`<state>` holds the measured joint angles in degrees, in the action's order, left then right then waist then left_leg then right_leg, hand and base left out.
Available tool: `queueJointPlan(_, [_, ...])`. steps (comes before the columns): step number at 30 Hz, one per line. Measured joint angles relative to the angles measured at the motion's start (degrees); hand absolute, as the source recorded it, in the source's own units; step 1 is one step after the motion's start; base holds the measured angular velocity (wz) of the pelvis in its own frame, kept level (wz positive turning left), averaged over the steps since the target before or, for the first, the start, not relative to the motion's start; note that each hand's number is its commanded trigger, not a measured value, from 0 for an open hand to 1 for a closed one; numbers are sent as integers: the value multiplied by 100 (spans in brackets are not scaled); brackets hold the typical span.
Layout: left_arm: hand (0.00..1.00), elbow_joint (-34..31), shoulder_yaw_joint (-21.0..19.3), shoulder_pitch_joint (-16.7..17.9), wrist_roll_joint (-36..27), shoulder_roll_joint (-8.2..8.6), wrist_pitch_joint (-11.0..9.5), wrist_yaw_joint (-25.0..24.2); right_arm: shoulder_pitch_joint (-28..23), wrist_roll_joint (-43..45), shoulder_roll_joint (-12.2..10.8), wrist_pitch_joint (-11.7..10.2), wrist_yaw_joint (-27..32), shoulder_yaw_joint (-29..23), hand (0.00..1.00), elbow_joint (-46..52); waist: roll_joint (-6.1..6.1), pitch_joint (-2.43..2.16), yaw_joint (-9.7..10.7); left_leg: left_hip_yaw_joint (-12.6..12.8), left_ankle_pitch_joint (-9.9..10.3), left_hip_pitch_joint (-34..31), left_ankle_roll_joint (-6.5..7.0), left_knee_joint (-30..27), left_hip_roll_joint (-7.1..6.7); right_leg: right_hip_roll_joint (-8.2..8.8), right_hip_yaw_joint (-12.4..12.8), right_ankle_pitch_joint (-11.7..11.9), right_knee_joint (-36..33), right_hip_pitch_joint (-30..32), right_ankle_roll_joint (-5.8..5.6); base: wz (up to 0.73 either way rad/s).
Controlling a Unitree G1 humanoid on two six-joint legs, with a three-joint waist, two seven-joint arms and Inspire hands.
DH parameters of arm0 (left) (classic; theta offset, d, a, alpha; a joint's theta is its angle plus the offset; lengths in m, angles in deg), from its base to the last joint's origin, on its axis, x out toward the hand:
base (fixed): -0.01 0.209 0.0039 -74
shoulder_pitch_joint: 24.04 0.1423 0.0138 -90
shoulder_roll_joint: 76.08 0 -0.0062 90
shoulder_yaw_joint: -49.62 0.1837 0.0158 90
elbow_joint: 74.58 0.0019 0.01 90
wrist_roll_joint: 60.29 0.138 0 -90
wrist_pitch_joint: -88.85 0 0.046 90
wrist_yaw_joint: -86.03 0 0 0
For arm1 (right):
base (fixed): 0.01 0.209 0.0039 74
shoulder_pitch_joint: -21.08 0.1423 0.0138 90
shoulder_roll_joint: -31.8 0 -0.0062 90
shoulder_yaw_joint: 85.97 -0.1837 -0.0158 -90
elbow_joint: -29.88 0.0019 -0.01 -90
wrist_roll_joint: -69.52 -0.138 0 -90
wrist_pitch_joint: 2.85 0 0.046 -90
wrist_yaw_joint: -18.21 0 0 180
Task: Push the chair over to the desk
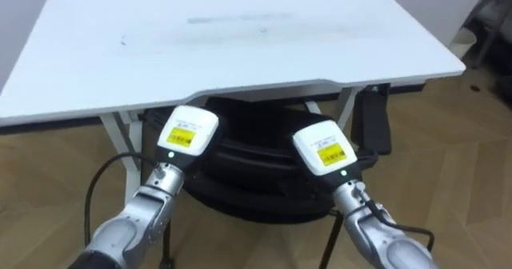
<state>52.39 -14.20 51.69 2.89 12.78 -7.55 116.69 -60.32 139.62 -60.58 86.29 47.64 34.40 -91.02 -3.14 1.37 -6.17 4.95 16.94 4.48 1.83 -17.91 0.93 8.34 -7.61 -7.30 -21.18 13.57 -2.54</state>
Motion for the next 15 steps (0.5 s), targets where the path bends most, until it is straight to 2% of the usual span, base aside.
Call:
queueJointPlan(1, [100,-2,-3,19,0,13,9,7,56,13,35,-30,-17,-13,100,-37,-47,-72,31,-164,95,6,-133,-93,77,-171,177,335,214,-162,-14,67])
queueJointPlan(2, [100,17,37,15,14,75,51,21,78,-31,171,-148,-12,-10,100,-47,-24,-113,12,-316,189,-1,-278,-174,177,-306,59,525,255,-282,60,65])
queueJointPlan(3, [100,23,33,12,7,111,64,29,93,-31,213,-160,-15,-16,100,-12,26,-123,9,-405,215,1,-329,-171,251,-361,-45,503,236,-317,87,62])
queueJointPlan(4, [100,-26,34,-4,7,121,60,27,104,-41,242,-185,-49,-27,100,49,74,-142,36,-459,169,17,-430,-89,374,-463,-194,467,234,-391,222,60])
queueJointPlan(5, [100,-158,35,102,16,142,93,51,112,-40,331,-255,-54,-28,100,83,95,-153,94,-442,89,59,-539,66,471,-511,-355,416,239,-444,294,59])
queueJointPlan(7, [100,-293,4,132,18,163,194,45,205,-64,397,-338,-141,-31,100,112,90,-149,108,-428,-43,130,-617,328,572,-549,-478,322,230,-464,368,42])
queueJointPlan(9, [100,-345,-21,114,3,69,191,35,184,-125,432,-350,-246,-9,100,276,33,-110,126,-433,-136,128,-688,447,637,-586,-599,234,217,-465,426,31])
queueJointPlan(11, [100,-415,-93,90,36,-53,139,-47,209,-179,327,-307,-526,-30,100,388,-90,-38,116,-434,-147,138,-748,462,713,-621,-677,62,137,-452,413,17])
queueJointPlan(15, [100,-483,-207,62,247,-72,129,-215,208,-240,223,-281,-744,-80,100,421,-187,-51,128,-602,-80,63,-830,399,843,-792,-643,-30,137,-492,546,24])
